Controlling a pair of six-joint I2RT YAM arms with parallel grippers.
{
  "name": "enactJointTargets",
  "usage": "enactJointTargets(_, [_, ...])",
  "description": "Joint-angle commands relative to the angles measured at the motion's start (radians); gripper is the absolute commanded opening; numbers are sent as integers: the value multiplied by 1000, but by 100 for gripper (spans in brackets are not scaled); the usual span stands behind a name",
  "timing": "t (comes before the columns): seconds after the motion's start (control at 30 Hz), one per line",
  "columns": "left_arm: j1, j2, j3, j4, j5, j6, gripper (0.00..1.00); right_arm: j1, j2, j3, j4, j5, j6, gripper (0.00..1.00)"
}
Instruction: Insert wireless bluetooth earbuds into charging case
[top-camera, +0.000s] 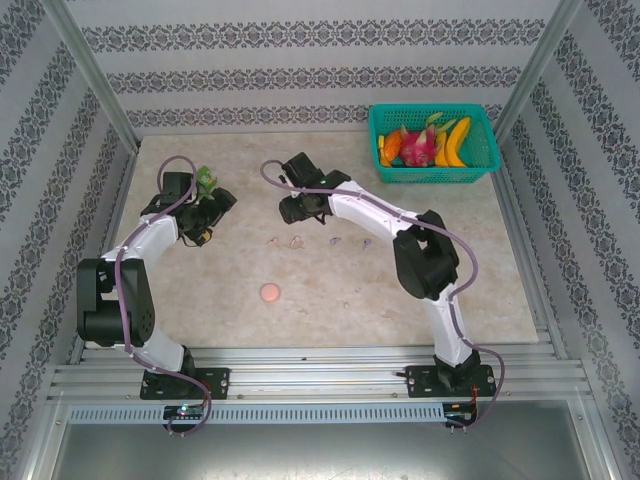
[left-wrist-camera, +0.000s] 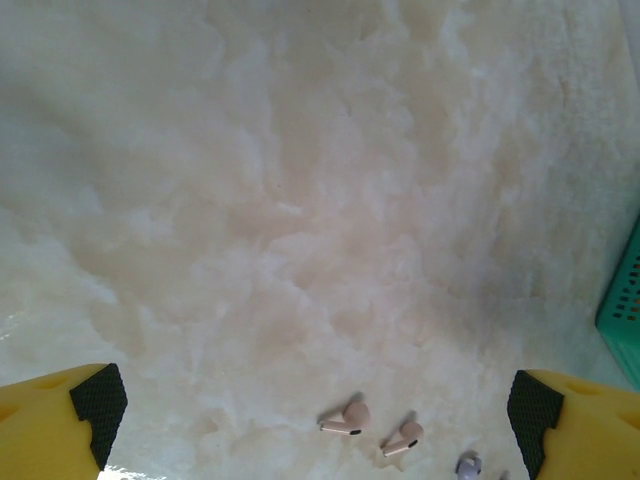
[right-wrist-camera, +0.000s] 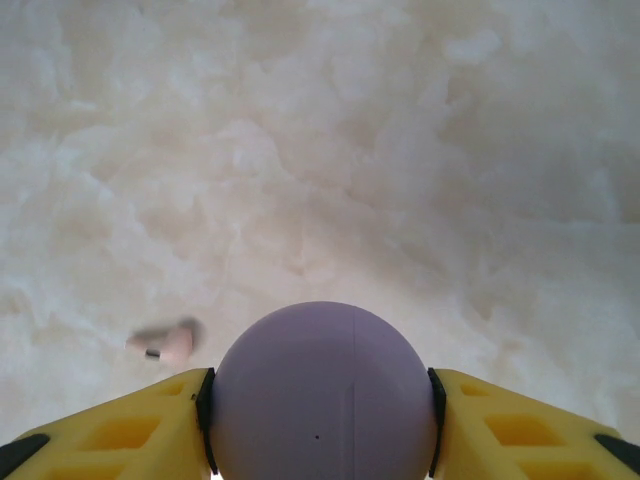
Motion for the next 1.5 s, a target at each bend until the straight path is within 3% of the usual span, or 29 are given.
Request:
enactJointTargets(0.0, [-3,-12,33,-16,37,14,100,25,-107,-122,65,14,21,51])
enactJointTargets(0.27, [-56,-37,27,-4,54,-17,100,66,-359,-529,147,43,71,51])
enactJointTargets(0.57, [-160,-64,25,-5,20,-51,100,116,-506,-891,280,59,167,51])
enactJointTargets(0.87, [-246,-90,-12,11,-38,-70,100,124,-498,-1025,363,81,173,53])
enactJointTargets(1.07, [-280,-145,-77,30,-71,-94,100,140,-584,-1051,311,84,237,74])
enactJointTargets(1.27, [-281,-181,-85,12,-88,-81,100,164,-745,-1073,221,81,485,78])
enactJointTargets(1.47, [-280,-157,-45,-7,-85,-49,100,183,-811,-1168,288,27,747,78])
